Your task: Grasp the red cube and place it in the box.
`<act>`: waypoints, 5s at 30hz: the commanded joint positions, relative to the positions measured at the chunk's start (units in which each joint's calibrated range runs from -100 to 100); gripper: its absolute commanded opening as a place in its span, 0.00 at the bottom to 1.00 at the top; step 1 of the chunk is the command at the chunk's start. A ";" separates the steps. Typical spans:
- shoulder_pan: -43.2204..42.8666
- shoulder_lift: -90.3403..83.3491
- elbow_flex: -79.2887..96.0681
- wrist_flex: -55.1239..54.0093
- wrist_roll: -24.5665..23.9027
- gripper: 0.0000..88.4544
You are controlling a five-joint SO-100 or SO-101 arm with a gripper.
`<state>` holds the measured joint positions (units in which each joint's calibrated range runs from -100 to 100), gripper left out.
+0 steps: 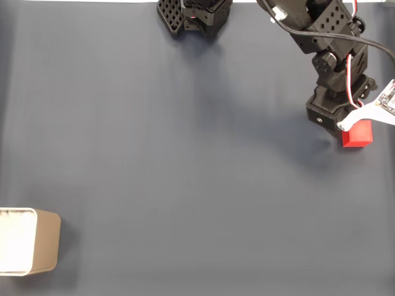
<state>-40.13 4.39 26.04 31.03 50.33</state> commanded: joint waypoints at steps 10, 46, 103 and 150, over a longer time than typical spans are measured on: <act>-1.63 3.93 -7.70 -1.44 -1.22 0.51; -4.47 9.91 -14.73 -3.81 -0.88 0.51; -2.98 3.85 -4.78 -10.21 3.42 0.26; 3.34 -10.02 -1.50 -2.34 4.15 0.10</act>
<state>-39.24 0.13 24.59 27.92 54.97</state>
